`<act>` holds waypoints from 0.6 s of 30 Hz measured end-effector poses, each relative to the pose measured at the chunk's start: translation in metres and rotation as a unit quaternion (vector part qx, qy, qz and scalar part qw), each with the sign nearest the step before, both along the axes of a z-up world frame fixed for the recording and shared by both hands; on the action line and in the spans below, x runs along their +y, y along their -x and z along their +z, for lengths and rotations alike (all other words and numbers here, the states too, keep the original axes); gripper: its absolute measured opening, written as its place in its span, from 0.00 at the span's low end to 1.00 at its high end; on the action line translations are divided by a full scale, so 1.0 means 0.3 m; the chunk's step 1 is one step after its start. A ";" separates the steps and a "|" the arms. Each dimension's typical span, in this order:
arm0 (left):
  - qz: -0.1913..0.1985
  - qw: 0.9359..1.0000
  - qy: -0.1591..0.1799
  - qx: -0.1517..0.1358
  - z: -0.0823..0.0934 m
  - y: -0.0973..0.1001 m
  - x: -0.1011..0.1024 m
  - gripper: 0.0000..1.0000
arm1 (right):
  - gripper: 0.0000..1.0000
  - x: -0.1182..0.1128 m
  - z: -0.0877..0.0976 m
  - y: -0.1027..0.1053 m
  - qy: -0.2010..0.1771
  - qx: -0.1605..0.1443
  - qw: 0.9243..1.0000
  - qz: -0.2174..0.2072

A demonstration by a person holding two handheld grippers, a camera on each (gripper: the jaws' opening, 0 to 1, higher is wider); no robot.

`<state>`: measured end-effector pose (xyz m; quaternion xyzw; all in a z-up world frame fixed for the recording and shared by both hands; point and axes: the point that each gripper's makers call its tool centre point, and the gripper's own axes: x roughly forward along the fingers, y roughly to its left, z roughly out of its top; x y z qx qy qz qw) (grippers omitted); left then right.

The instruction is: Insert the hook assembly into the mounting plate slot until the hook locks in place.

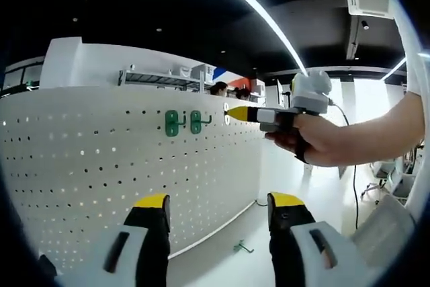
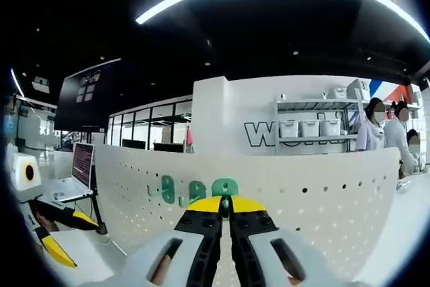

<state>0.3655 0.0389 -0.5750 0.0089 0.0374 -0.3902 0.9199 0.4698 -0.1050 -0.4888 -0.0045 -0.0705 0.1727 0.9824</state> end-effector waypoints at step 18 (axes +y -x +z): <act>0.012 1.000 -0.006 0.004 -0.002 0.018 0.043 0.59 | 0.01 -0.003 -0.002 -0.059 -0.009 -0.008 1.000 -0.013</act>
